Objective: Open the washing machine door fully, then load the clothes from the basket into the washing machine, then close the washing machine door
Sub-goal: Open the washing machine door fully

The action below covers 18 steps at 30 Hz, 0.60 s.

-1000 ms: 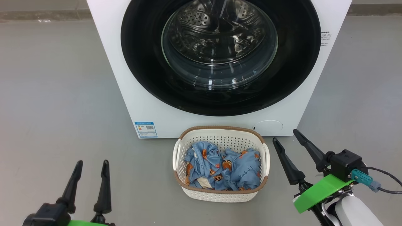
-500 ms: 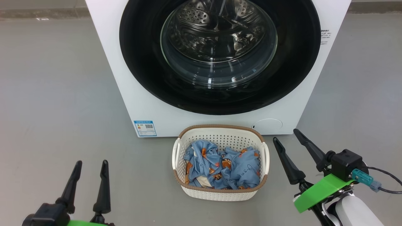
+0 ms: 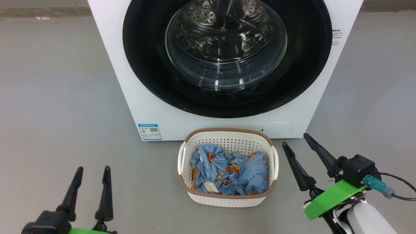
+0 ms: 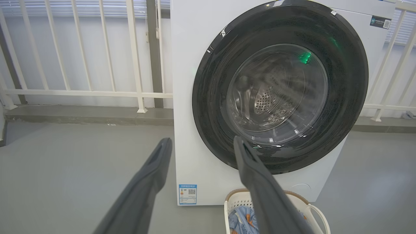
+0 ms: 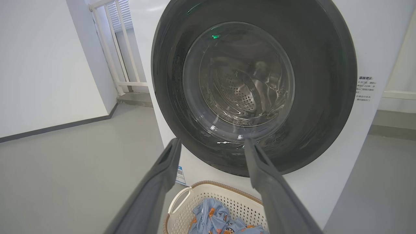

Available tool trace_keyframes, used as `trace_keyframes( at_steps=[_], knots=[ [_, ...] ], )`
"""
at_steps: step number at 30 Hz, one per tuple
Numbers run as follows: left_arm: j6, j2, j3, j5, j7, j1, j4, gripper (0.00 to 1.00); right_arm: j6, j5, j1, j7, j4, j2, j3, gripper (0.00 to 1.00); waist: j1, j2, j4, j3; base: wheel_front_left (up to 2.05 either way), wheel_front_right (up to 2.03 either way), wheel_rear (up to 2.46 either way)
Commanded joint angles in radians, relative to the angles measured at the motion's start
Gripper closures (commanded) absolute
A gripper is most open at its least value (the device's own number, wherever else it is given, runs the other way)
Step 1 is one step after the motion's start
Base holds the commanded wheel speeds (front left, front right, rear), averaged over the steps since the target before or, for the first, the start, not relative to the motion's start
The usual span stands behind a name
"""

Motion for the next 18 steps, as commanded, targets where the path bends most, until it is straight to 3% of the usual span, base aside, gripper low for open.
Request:
trace_keyframes(
  at_steps=[1,10,18],
  knots=[
    [-0.003,0.017,0.035,0.016,-0.009,-0.028,-0.024,0.0,-0.001,-0.001,-0.027,-0.012,-0.024,-0.001,0.011,0.0,0.0,0.0,0.0,0.001,0.22,0.22,-0.44],
    [-0.003,0.018,0.037,0.017,-0.009,-0.03,-0.022,0.0,-0.001,-0.001,-0.029,-0.012,-0.021,0.001,0.01,0.0,0.0,0.0,0.0,0.002,0.61,0.61,-1.21],
    [-0.003,0.019,0.037,0.014,-0.009,-0.032,-0.015,0.0,-0.001,0.0,-0.031,-0.012,-0.02,0.004,0.011,0.0,0.0,0.0,-0.001,0.002,1.14,1.14,-2.28]
  ],
)
